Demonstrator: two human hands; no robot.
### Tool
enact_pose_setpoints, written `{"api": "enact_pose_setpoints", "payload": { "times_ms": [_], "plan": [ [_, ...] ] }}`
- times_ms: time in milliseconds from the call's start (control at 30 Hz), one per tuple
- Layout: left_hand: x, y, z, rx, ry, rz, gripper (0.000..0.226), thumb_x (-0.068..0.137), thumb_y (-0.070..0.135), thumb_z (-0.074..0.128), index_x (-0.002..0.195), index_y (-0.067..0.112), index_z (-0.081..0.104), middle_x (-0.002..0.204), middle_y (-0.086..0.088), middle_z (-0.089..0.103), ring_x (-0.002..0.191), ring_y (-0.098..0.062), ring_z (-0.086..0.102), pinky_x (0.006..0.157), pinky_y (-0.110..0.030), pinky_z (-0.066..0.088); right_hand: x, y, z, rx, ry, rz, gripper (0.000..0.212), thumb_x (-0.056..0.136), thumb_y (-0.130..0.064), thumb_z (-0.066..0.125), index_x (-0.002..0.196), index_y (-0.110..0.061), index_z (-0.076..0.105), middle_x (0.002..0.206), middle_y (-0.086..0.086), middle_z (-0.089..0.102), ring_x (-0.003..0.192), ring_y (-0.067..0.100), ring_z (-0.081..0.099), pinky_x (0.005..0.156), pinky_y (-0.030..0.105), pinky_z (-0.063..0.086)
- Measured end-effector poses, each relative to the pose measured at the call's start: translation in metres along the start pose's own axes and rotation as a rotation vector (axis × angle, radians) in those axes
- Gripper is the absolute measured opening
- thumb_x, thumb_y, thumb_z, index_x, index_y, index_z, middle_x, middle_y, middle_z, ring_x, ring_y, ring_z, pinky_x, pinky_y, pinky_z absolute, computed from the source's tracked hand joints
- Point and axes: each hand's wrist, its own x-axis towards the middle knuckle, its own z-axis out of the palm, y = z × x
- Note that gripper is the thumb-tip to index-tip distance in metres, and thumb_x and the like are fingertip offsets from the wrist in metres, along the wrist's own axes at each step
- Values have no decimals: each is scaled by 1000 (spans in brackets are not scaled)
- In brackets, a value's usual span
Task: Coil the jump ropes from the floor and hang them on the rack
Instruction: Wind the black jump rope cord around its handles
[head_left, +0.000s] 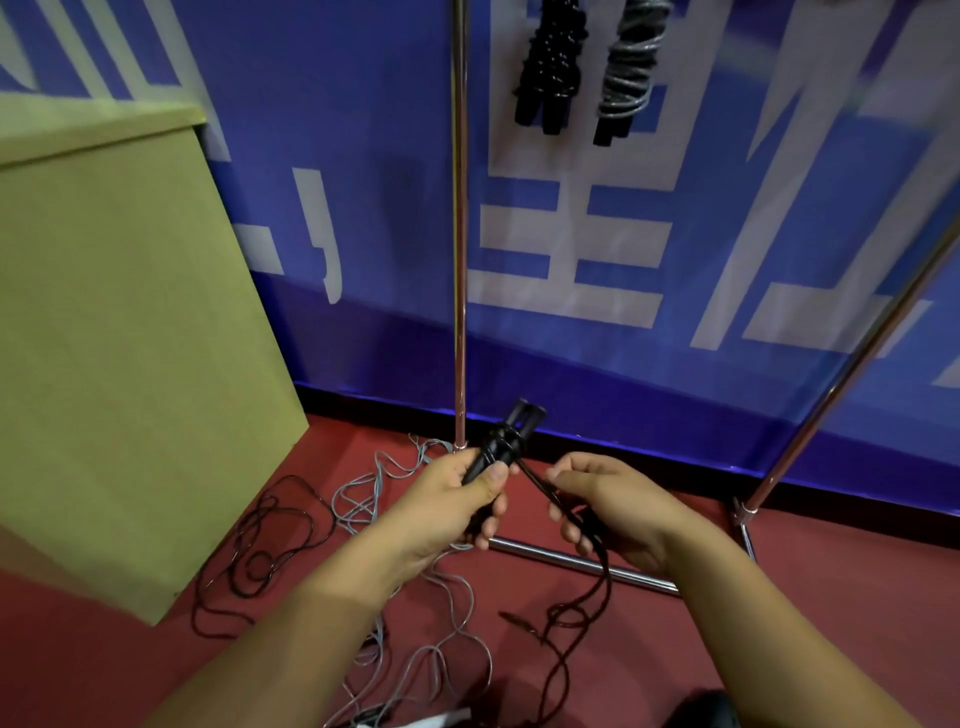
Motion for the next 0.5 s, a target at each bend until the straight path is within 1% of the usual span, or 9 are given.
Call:
{"api": "enact_pose_setpoints", "payload": {
  "times_ms": [100, 167, 267, 367, 433, 500],
  "plan": [
    [3, -4, -4, 5, 63, -28, 19, 103, 22, 52, 109, 6, 60, 65, 0, 55, 48, -11, 49, 43, -22, 44, -1, -3, -2, 48, -7, 35, 14, 101, -16, 48, 89, -12, 52, 65, 11, 57, 48, 20, 50, 45, 26, 40],
    [5, -6, -7, 12, 91, -53, 19, 103, 21, 51, 108, 5, 61, 64, 0, 56, 48, -11, 49, 44, -23, 44, -1, -5, -4, 31, 15, 63, 15, 100, -12, 43, 93, -9, 56, 64, 10, 57, 50, 20, 51, 48, 28, 42],
    [8, -9, -10, 19, 109, -66, 19, 103, 21, 53, 108, 5, 62, 64, 0, 57, 49, -12, 50, 45, -25, 45, 0, -6, -6, 62, 60, 108, 21, 96, -10, 40, 97, -5, 61, 64, 11, 58, 51, 21, 51, 49, 30, 43],
    [11, -9, -8, -4, 125, -62, 21, 103, 23, 53, 110, 5, 62, 65, 0, 56, 50, -12, 50, 46, -25, 45, 1, -7, -9, 97, 85, 138, 22, 95, -11, 40, 100, -4, 59, 64, 13, 60, 49, 21, 50, 50, 30, 41],
    [13, -7, -7, -74, 164, -58, 23, 103, 23, 52, 111, 5, 62, 66, -1, 55, 49, -11, 49, 46, -24, 44, 2, -4, -12, 18, 131, 144, 23, 93, -15, 43, 103, -7, 62, 63, 11, 61, 51, 21, 50, 55, 31, 39],
    [16, -5, -10, -145, 220, -61, 25, 103, 24, 51, 112, 4, 62, 67, -1, 55, 50, -11, 48, 46, -23, 44, 5, -1, -14, -77, 174, 138, 25, 92, -21, 45, 104, -14, 66, 62, 8, 60, 52, 20, 48, 59, 32, 39]
  ]
}}
